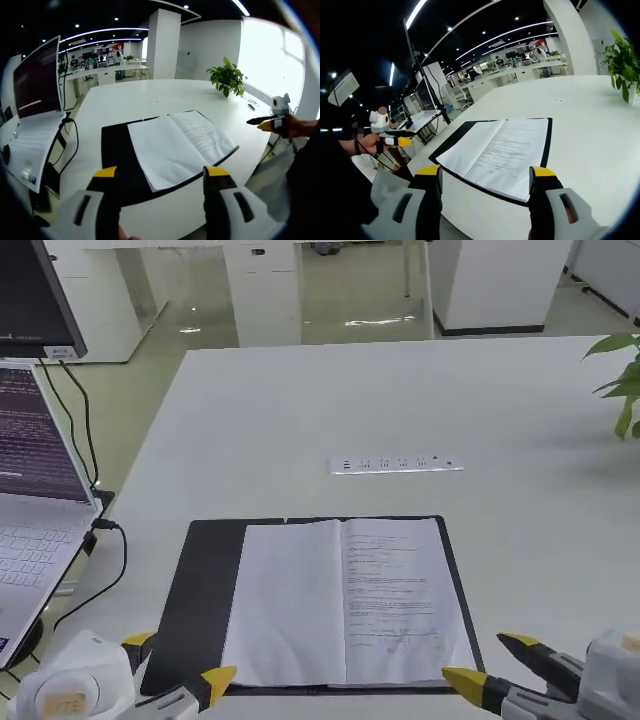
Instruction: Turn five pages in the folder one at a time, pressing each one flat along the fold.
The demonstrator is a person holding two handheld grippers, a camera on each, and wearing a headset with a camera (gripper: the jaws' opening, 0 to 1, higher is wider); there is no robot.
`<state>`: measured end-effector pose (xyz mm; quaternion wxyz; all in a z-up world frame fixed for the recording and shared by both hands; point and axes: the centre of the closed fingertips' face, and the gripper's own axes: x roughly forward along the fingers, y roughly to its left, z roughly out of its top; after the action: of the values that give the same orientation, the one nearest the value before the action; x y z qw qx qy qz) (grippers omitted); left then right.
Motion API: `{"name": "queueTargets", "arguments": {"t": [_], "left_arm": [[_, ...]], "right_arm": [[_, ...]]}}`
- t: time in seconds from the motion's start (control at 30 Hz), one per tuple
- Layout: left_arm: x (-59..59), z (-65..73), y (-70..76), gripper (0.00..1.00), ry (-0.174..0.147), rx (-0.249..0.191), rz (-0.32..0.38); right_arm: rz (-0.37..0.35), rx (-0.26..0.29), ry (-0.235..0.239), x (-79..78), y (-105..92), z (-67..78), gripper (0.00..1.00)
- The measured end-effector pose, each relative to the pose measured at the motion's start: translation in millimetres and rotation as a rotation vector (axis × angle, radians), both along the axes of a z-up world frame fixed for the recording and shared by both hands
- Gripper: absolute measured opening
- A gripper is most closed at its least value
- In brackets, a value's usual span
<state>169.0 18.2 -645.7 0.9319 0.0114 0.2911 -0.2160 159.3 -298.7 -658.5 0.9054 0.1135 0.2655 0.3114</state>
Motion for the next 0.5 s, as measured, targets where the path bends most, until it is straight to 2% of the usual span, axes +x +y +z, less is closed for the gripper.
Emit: {"name": "queueTargets", "arguments": {"t": [0.13, 0.3, 0.5], "left_arm": [[3.8, 1.5, -6.7, 0.67, 0.001, -0.011, -0.013], [8.2, 1.9, -12.2, 0.67, 0.000, -0.029, -0.019], [9.1, -1.4, -27.0, 0.67, 0.010, -0.024, -0.065]], "right_arm": [[0.009, -0.019, 0.007, -5.4, 0.3, -2.0, 0.72], [-0.010, -0.015, 0.013, -10.5, -3.6, -1.8, 0.72], [-0.039, -0.010, 0.017, -12.9, -10.2, -0.9, 0.73]]}}
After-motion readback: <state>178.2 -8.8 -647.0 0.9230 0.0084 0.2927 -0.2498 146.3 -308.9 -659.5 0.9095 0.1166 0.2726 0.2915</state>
